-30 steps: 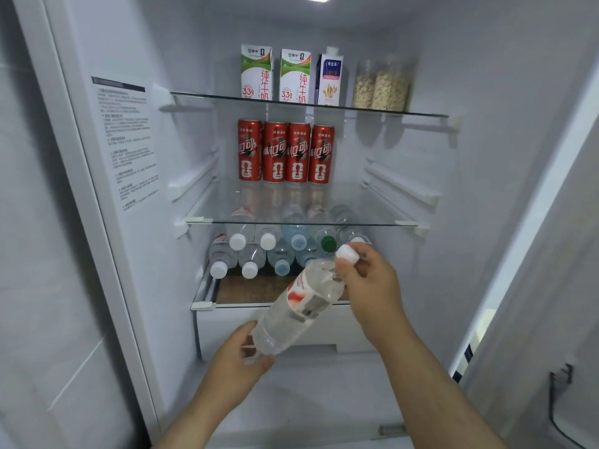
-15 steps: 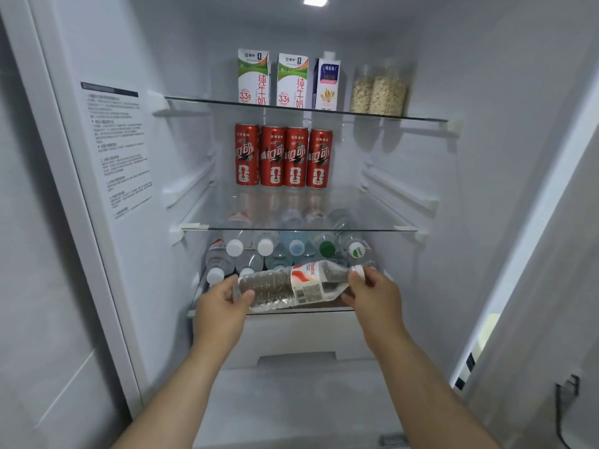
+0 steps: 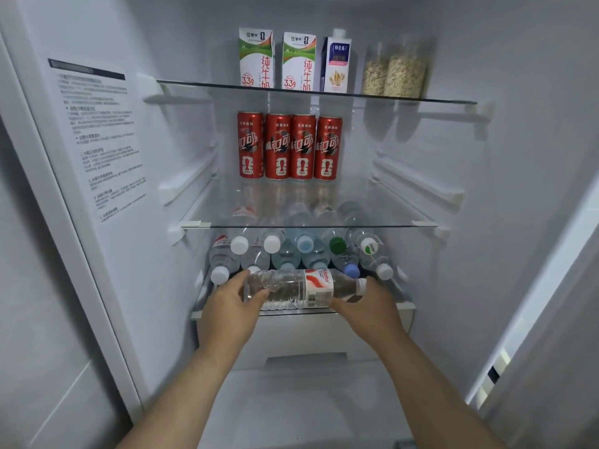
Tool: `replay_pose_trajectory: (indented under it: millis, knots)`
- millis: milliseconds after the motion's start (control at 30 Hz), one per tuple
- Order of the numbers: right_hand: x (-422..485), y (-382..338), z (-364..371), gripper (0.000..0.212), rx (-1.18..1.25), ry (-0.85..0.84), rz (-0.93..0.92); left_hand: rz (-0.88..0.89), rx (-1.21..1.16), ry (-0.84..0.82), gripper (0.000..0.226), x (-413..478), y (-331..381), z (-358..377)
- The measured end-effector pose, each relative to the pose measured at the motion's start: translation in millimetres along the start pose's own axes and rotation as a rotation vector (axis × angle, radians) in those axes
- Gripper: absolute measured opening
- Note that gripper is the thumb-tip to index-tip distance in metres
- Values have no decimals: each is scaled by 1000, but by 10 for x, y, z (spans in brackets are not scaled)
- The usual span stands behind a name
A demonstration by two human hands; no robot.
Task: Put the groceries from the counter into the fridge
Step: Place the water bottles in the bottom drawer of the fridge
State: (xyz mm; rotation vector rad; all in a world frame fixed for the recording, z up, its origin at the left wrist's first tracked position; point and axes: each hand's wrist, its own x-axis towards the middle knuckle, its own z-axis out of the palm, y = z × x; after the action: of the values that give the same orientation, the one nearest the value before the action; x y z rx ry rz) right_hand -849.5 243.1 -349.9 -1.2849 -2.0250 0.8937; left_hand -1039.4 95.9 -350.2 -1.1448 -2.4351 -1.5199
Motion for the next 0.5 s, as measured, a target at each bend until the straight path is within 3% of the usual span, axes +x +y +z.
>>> replay_pose_trajectory:
  millis: [300,500]
  knots:
    - [130,8,29,76,-119,41,-17,13,-30,-37,39,122,-81,38]
    - [128,19,6,73,-101,39,-11,-4,-111,-51,56,100,-167,123]
